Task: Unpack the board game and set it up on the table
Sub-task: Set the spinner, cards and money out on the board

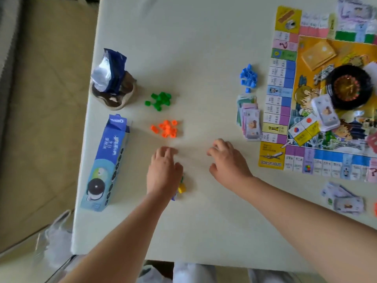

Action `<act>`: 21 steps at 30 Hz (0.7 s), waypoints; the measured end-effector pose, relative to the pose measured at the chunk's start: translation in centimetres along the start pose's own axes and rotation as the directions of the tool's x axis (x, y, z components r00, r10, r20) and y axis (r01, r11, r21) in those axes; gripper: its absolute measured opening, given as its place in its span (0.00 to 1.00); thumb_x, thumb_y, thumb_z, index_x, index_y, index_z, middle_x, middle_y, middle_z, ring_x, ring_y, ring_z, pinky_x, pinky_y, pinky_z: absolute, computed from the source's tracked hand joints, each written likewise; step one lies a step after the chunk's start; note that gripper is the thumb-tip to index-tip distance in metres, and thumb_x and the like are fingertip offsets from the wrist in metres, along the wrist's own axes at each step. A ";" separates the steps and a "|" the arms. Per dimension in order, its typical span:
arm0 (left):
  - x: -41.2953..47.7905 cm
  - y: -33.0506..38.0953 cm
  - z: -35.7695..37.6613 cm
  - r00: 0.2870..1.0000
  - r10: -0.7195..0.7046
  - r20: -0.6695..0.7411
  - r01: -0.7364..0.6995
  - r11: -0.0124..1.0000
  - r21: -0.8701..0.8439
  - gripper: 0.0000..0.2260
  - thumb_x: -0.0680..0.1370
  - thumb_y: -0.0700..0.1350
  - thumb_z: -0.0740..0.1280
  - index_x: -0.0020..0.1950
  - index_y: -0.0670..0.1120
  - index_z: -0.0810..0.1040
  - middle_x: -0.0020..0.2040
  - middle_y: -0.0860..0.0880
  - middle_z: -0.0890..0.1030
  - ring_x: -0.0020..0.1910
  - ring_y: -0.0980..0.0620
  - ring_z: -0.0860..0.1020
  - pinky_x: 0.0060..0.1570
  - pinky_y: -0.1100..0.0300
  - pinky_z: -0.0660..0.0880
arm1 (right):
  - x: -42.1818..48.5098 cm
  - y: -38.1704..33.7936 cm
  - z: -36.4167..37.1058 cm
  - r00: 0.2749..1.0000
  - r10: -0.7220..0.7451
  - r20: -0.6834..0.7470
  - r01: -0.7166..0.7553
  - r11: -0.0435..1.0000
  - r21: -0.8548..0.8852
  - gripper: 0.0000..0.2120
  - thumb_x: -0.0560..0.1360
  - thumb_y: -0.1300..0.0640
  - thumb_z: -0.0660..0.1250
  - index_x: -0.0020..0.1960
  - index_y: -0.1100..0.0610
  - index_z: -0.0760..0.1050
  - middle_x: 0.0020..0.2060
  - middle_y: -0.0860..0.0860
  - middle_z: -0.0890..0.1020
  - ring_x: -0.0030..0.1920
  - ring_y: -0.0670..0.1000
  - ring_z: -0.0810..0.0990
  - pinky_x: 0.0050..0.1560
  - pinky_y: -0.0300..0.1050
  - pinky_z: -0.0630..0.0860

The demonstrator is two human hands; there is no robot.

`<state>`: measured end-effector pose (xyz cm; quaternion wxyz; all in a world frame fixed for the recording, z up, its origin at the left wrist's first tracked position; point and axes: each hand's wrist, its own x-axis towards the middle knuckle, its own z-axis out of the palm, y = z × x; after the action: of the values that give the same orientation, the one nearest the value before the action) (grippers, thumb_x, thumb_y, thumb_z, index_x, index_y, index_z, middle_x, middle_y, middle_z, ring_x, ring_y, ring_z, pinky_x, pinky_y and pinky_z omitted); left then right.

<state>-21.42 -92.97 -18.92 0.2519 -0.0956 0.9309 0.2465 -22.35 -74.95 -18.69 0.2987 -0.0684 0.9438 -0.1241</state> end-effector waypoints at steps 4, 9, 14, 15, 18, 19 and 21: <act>2.1 -1.0 -2.0 0.983 -0.047 -0.175 0.032 0.996 -0.085 0.18 0.71 0.36 0.65 0.61 0.43 0.72 0.59 0.44 0.70 0.58 0.44 0.70 0.56 0.57 0.66 | 2.7 -2.0 -1.0 0.999 0.046 -0.021 -0.044 0.995 0.086 0.22 0.74 0.56 0.63 0.67 0.54 0.66 0.60 0.53 0.68 0.57 0.56 0.74 0.48 0.47 0.71; 5.7 -2.4 -4.1 0.978 0.031 -0.205 -0.041 0.998 -0.045 0.31 0.68 0.32 0.66 0.70 0.47 0.66 0.65 0.44 0.63 0.63 0.44 0.66 0.58 0.55 0.69 | 7.0 -6.2 -1.8 0.993 -0.068 -0.095 0.083 0.984 0.160 0.34 0.72 0.55 0.70 0.73 0.50 0.59 0.65 0.52 0.64 0.61 0.55 0.72 0.49 0.48 0.74; 8.2 -2.8 -4.2 0.982 0.170 -0.082 -0.169 0.985 0.015 0.24 0.70 0.34 0.69 0.65 0.47 0.72 0.61 0.44 0.68 0.58 0.42 0.71 0.54 0.52 0.72 | 9.9 -8.5 -1.6 0.993 -0.069 -0.101 0.073 0.996 0.043 0.27 0.71 0.54 0.72 0.66 0.54 0.65 0.61 0.54 0.65 0.59 0.56 0.72 0.46 0.49 0.74; 8.5 -2.9 -4.1 0.979 0.192 -0.073 -0.191 0.981 0.023 0.21 0.71 0.35 0.69 0.62 0.46 0.74 0.59 0.44 0.70 0.56 0.42 0.73 0.52 0.51 0.72 | 10.2 -8.5 -1.5 0.992 -0.066 -0.112 0.072 0.996 0.046 0.23 0.72 0.56 0.71 0.63 0.55 0.67 0.59 0.54 0.66 0.56 0.57 0.73 0.45 0.49 0.73; 8.8 -3.0 -3.9 0.967 0.229 -0.111 -0.230 0.973 0.004 0.12 0.73 0.34 0.69 0.55 0.44 0.78 0.54 0.45 0.73 0.49 0.43 0.76 0.46 0.52 0.73 | 10.7 -7.9 -1.1 0.988 -0.075 -0.132 0.087 0.993 0.085 0.14 0.72 0.63 0.69 0.55 0.60 0.70 0.54 0.57 0.69 0.49 0.60 0.75 0.42 0.51 0.70; 8.8 -3.1 -4.0 0.966 0.226 -0.122 -0.230 0.973 -0.019 0.10 0.73 0.34 0.68 0.52 0.44 0.79 0.52 0.45 0.73 0.46 0.43 0.76 0.45 0.53 0.73 | 10.8 -7.7 -1.0 0.987 -0.081 -0.141 0.096 0.990 0.103 0.12 0.71 0.64 0.68 0.53 0.61 0.70 0.52 0.57 0.70 0.47 0.61 0.75 0.41 0.51 0.70; 8.8 -3.1 -4.1 0.968 0.208 -0.137 -0.218 0.974 -0.058 0.08 0.73 0.34 0.68 0.49 0.44 0.80 0.51 0.45 0.74 0.43 0.43 0.77 0.43 0.55 0.72 | 10.6 -7.3 -0.9 0.983 -0.076 -0.165 0.101 0.983 0.152 0.11 0.70 0.66 0.67 0.51 0.62 0.72 0.50 0.58 0.71 0.44 0.62 0.76 0.40 0.51 0.70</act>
<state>-29.71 -98.14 -21.64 0.1590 -0.0202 0.9406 0.2992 -31.11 -83.96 -21.80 0.2215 -0.0763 0.9475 -0.2175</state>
